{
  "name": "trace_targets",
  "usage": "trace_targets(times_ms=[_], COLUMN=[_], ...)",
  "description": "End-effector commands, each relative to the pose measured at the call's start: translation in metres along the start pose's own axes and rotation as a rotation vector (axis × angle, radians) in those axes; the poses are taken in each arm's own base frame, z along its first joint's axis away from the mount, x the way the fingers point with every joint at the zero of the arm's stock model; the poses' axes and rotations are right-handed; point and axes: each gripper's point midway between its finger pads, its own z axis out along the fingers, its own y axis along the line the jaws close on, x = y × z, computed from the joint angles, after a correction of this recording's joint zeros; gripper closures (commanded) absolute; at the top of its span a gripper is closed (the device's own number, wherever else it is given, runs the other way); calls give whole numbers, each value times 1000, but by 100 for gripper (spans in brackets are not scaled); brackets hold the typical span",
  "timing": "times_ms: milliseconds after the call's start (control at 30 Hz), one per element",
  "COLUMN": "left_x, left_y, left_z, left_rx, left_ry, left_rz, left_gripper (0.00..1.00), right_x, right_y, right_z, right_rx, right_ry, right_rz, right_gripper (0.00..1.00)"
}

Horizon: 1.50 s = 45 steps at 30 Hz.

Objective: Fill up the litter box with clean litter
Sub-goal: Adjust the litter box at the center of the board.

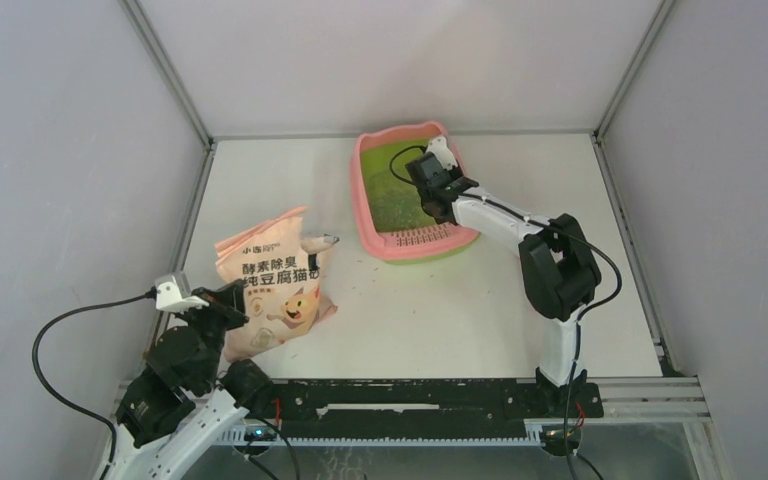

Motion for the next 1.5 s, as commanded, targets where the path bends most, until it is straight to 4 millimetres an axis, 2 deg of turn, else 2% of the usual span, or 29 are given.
trace_targets(times_ms=[0, 267, 833, 1167, 1267, 1367, 1467], left_x=[-74, -73, -76, -77, -77, -77, -77], left_y=[4, 4, 2, 0, -1, -1, 0], left_z=[-43, -41, -42, -41, -41, -40, -40], left_rx=[139, 139, 144, 147, 149, 148, 146], left_ry=[-272, -269, -277, -277, -276, -275, -276], left_rz=[-274, -274, -273, -270, -271, -268, -268], left_gripper=[100, 100, 100, 100, 100, 100, 100], right_x=[-10, 2, 29, 31, 29, 24, 16], right_y=[-6, -2, -7, -12, -9, -5, 1], right_z=[3, 13, 25, 31, 30, 26, 22], right_rx=[32, 35, 45, 40, 24, 11, -8], right_ry=[-48, -18, 40, 54, 49, 28, 3], right_rz=[74, 72, 101, 100, 95, 88, 89], right_gripper=[100, 100, 98, 78, 67, 71, 87])
